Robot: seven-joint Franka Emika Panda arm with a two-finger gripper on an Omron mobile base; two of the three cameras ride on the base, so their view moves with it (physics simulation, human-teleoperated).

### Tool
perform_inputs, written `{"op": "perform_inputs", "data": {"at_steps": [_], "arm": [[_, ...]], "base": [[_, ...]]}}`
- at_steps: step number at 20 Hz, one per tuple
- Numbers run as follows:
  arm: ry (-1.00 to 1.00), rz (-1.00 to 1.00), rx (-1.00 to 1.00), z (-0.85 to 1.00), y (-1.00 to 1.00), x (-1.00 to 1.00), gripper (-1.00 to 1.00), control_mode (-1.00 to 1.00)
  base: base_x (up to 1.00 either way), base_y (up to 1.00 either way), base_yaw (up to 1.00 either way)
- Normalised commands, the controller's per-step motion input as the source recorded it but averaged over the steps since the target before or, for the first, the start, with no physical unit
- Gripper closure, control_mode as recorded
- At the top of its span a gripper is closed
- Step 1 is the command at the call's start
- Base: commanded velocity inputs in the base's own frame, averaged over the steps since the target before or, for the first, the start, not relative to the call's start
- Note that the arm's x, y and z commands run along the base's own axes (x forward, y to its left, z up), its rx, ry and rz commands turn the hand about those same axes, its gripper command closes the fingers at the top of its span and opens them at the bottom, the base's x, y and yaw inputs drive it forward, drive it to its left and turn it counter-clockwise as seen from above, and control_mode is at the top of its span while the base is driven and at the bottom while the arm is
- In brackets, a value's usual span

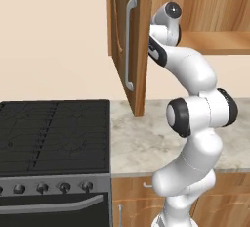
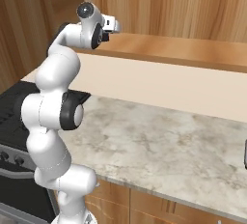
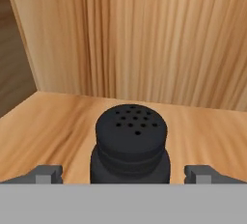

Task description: Take 2 condiments from the cabinet and move them on the counter near the stove.Make sure the condiments are lined up with each other, next to each other.

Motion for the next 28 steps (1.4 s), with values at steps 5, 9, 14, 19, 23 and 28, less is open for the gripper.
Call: {"op": "perform_inputs", "data": {"at_steps": [5, 9, 14, 19, 23, 28], "arm": [[0.00, 0.00, 0.00, -0.03, 0.00, 0.06, 1.00, -1.00], [0.00, 0.00, 0.00, 0.00, 0.00, 0.01, 1.00, -1.00], [0.00, 0.00, 0.00, 0.00, 0.00, 0.00, 1.00, -1.00], [-0.02, 0.00, -0.01, -0.10, 0.00, -0.39, 1.00, -1.00], [-0.12, 0.00, -0.02, -0.24, 0.00, -1.00, 1.00, -1.00], [-0.18, -0.01, 0.00, 0.07, -0.07, -1.00, 1.00, -1.00]], "base": [[0.00, 0.00, 0.00], [0.00, 0.00, 0.00], [0.00, 0.00, 0.00], [0.00, 0.00, 0.00], [0.00, 0.00, 0.00], [0.00, 0.00, 0.00]]}}
